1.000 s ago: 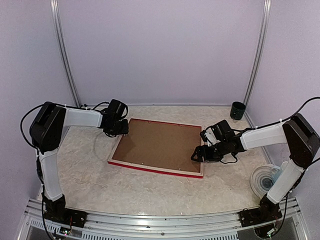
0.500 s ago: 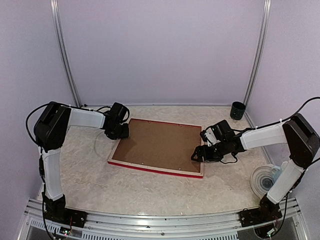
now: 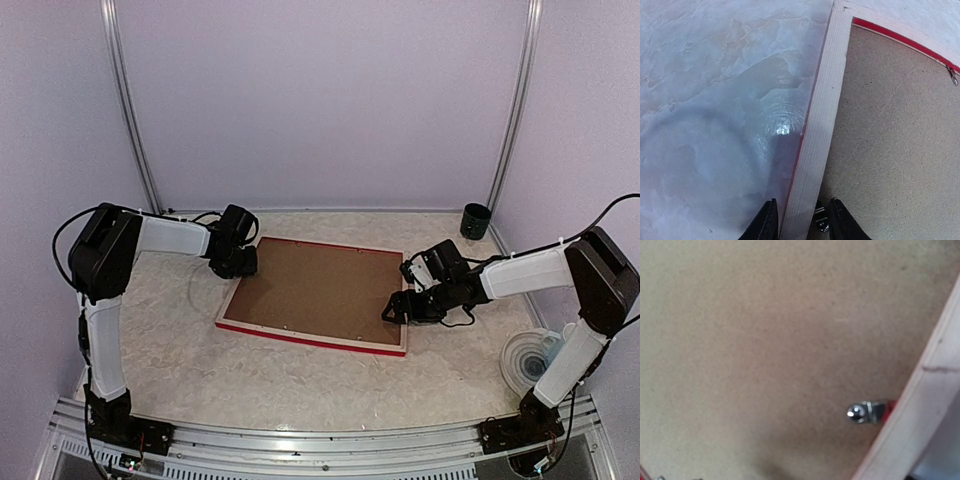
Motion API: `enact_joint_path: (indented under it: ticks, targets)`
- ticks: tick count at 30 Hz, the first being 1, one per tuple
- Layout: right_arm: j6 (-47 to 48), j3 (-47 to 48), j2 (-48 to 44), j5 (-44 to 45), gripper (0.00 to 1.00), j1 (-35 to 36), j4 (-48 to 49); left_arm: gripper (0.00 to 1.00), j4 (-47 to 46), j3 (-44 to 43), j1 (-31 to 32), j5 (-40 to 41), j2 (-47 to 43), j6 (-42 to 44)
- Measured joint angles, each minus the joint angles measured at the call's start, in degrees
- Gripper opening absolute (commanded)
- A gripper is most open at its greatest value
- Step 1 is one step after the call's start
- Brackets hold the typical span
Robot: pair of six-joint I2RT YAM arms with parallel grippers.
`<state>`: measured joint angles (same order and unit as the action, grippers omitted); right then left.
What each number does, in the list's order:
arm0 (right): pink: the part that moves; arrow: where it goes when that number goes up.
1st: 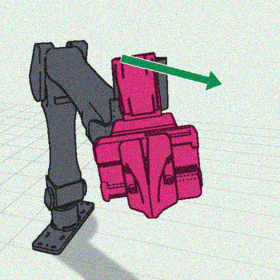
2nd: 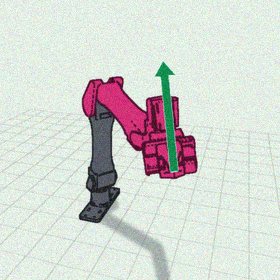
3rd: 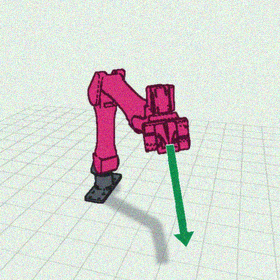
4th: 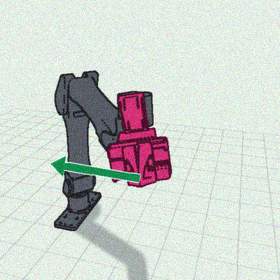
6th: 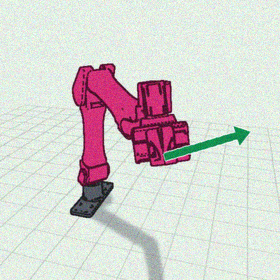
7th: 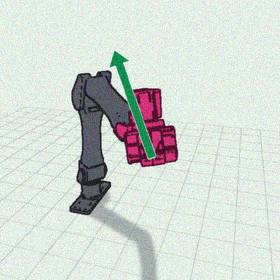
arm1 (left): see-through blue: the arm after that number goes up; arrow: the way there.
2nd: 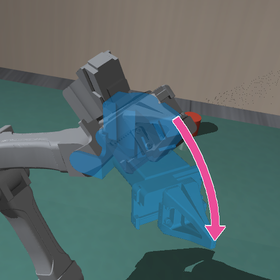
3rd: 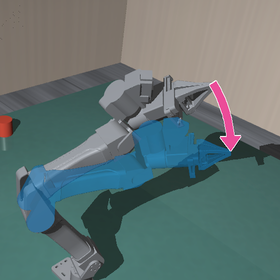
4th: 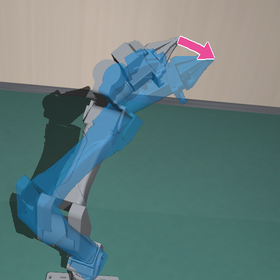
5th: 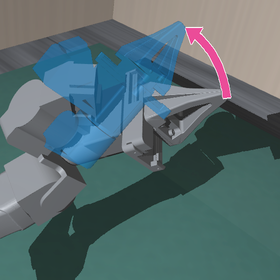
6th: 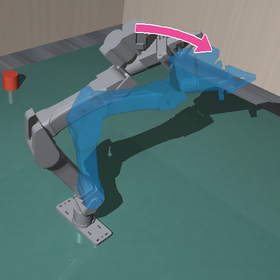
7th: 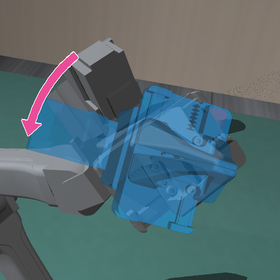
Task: Put the photo into the frame
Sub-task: Press the fastener onto the backboard.
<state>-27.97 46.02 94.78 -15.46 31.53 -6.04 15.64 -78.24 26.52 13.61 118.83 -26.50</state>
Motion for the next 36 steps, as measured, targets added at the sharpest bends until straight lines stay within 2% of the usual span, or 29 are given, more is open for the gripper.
enact_joint_path:
  ticks: [29, 32, 36]
  targets:
    - [0.0, 0.2, 0.3, 0.0, 0.83, 0.0, 0.1, 0.23, -0.5, 0.0, -0.3, 0.5, 0.0, 0.3]
    - [0.0, 0.2, 0.3, 0.0, 0.83, 0.0, 0.2, 0.24, -0.5, 0.0, -0.3, 0.7, 0.0, 0.3]
    - [0.0, 0.2, 0.3, 0.0, 0.83, 0.0, 0.3, 0.36, -0.5, 0.0, -0.3, 0.7, 0.0, 0.2]
